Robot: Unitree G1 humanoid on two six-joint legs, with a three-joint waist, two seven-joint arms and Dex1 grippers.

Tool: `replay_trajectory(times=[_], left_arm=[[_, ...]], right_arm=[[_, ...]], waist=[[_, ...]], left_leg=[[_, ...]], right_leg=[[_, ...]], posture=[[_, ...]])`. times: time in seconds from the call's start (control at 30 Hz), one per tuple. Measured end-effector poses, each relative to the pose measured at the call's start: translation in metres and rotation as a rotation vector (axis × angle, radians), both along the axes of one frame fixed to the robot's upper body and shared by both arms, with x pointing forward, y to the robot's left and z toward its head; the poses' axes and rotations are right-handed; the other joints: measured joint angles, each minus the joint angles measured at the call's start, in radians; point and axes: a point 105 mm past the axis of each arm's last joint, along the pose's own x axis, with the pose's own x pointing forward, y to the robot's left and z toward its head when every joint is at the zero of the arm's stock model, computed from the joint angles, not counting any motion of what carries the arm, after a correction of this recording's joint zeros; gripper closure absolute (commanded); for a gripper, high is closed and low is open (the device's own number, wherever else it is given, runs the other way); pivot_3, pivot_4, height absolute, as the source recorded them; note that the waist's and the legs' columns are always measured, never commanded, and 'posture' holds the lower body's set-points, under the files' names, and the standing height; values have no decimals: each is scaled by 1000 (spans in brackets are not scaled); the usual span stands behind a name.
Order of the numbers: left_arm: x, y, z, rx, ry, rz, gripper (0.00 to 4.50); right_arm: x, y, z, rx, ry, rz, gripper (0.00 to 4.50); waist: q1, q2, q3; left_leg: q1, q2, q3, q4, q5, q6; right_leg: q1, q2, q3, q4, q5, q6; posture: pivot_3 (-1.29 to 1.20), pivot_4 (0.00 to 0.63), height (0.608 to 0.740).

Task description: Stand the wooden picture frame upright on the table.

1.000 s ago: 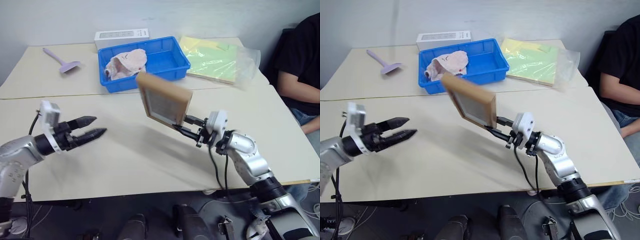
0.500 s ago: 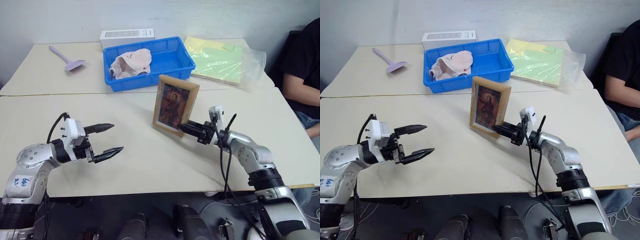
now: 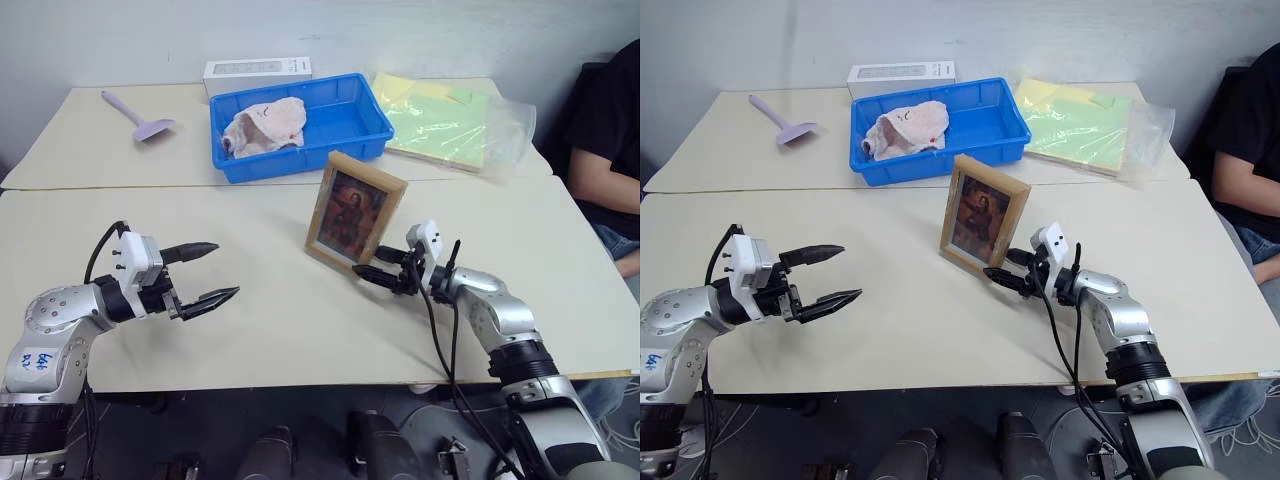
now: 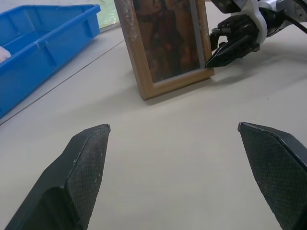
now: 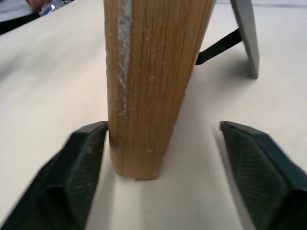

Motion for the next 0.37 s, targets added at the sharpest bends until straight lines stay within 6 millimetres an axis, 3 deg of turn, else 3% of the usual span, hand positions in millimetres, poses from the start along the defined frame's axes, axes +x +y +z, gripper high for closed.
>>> replay_trajectory(times=[0.2, 0.37], left_arm=[[-4, 13, -15, 24, 43, 35, 0], [-22, 50, -42, 160, 94, 143, 0]], right_arm=[[-27, -21, -9, -92, -48, 59, 15], [-59, -63, 8, -269, -341, 135, 15]], waist=[[2, 0, 0], [-1, 0, 0]], left_leg=[[0, 0, 0, 0, 0, 0], [1, 0, 1, -3, 0, 0]], right_leg=[[0, 0, 0, -1, 0, 0], [1, 0, 1, -2, 0, 0]], posture=[[0, 150, 740], [0, 150, 740]])
